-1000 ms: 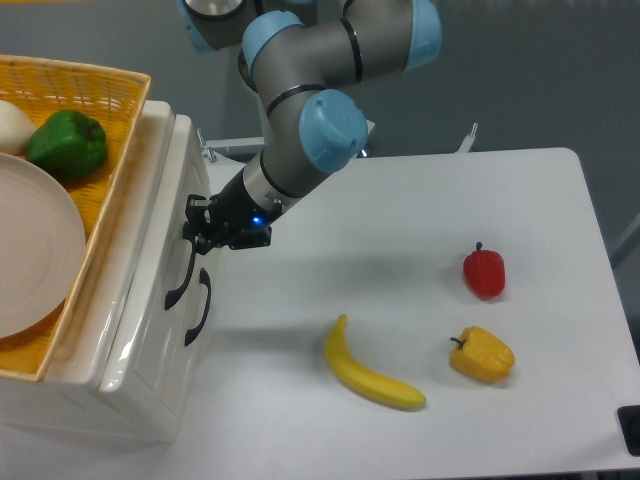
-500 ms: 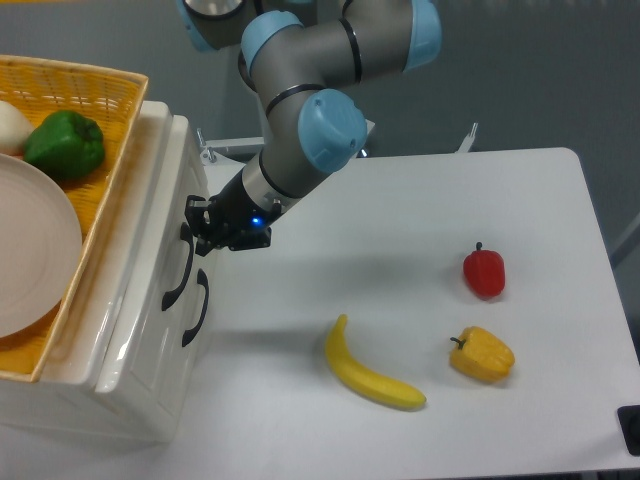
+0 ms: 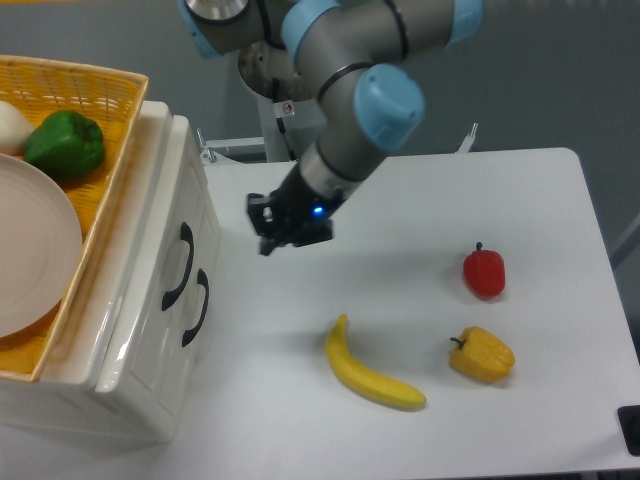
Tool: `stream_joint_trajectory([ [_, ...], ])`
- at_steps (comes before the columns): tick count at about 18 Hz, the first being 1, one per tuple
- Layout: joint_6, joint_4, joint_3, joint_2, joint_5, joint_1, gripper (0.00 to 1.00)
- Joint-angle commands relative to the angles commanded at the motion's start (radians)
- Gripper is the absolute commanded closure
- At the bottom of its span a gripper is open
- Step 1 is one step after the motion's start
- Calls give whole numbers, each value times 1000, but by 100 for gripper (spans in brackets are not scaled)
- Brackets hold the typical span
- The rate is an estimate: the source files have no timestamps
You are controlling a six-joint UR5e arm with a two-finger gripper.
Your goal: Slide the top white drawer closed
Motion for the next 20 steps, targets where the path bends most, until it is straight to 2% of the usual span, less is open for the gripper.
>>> stream_joint_trajectory([
  [5,192,-14,0,11,35,147,83],
  [10,353,-43,0,9,106,235,76],
  [15,437,-41,2,8,158,305,66],
  [20,439,-29,12,-5,183,335,58],
])
